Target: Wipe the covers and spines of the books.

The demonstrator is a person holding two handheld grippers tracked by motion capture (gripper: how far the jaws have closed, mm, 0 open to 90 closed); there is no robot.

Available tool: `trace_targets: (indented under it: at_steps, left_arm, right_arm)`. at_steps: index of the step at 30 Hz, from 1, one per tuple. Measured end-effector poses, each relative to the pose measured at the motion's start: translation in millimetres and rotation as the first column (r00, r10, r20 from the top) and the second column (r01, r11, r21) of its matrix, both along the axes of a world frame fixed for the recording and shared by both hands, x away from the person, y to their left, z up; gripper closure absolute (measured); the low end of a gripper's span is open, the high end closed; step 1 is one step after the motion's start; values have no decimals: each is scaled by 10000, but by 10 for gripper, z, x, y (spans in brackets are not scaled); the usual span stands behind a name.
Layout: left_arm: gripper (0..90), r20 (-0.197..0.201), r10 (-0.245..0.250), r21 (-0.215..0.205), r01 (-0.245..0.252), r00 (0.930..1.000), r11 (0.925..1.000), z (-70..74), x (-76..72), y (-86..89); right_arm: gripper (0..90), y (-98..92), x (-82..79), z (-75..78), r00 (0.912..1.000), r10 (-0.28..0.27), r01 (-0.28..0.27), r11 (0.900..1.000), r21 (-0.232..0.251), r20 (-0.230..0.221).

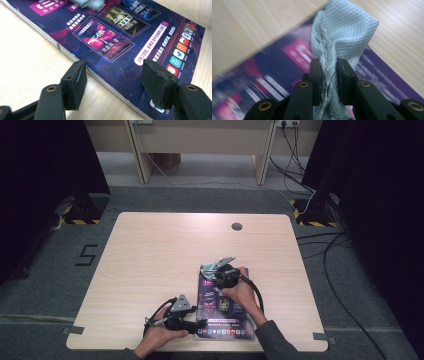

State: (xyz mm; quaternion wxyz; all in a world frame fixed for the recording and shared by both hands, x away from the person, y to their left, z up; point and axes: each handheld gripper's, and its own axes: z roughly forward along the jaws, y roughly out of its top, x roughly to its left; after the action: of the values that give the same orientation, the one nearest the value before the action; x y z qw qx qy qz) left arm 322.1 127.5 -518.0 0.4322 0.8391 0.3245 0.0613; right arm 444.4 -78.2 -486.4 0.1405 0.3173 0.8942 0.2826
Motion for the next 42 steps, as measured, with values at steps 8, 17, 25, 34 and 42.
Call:
trace_targets:
  at_steps: [8, 17, 25, 34, 42]
  left_arm:
    - [356, -155, -108, 68, 109, 9998, 9999, 16, -24, 2]
    - [349, -327, 15, 106, -12, 9995, 9999, 29, -226, 28]
    - [358, -225, -9, 226, 14, 9997, 9997, 30, -260, 18]
    - [360, -219, -44, 198, 49, 9998, 9998, 27, -260, 19]
    - [360, -215, -63, 173, 67, 9997, 9998, 26, -259, 20]
  right_arm:
    - [763, -723, -18, 5, 9907, -1359, 1360, 9906, 146, -30]
    - [755, -747, -41, 14, 9880, -1535, 1540, 9878, -252, 193]
    - [751, -379, -63, -2, 9970, -762, 762, 9971, 23, 124]
    - [746, 310, -217, -20, 9972, 747, -748, 9969, 250, 64]
    - [755, 248, -262, -19, 9958, 914, -910, 9952, 346, -80]
